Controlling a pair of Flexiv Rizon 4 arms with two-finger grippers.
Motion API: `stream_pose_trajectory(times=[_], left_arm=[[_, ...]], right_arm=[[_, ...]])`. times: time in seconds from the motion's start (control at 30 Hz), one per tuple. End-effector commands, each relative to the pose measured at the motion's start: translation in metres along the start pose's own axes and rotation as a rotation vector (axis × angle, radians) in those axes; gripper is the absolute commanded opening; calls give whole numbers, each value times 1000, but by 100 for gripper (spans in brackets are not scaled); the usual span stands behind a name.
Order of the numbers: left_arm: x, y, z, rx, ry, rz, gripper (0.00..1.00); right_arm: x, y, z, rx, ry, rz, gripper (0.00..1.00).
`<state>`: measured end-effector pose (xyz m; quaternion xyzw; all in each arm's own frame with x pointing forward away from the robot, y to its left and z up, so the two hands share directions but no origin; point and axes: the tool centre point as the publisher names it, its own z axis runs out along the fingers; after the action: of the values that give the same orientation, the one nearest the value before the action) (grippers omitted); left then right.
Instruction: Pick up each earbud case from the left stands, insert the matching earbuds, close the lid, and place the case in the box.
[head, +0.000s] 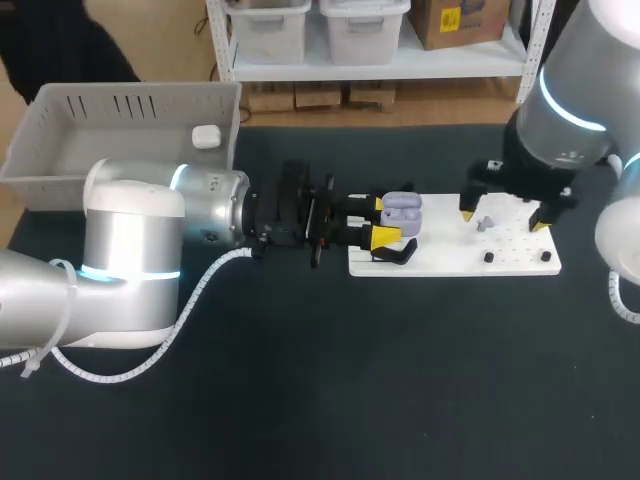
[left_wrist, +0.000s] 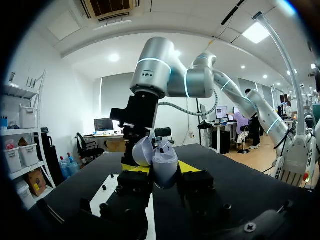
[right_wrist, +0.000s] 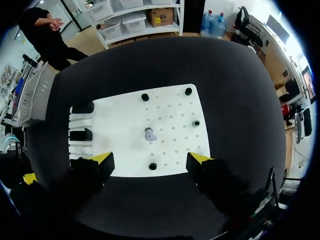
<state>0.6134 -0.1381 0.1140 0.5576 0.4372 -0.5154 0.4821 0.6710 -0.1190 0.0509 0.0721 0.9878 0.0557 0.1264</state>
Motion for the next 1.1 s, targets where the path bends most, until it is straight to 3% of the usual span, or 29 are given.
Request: stream_pose_trajectory(times=[0.03, 0.1, 0.2, 0.33, 1.1], left_arm=[[0, 0, 0, -3, -1, 2, 0], [0, 0, 0, -3, -1, 2, 0], [0, 0, 0, -3, -1, 2, 0], [0, 0, 0, -3, -1, 2, 0], [0, 0, 0, -3, -1, 2, 0]], right_arm=[[-3, 4, 8, -2, 1, -11, 68], [-4, 5, 11, -2, 4, -17, 52], [-6, 4, 15, 4, 11, -13, 44], [-7, 2, 22, 16, 28, 9, 45], [-20, 0, 41, 12, 52, 177, 31]])
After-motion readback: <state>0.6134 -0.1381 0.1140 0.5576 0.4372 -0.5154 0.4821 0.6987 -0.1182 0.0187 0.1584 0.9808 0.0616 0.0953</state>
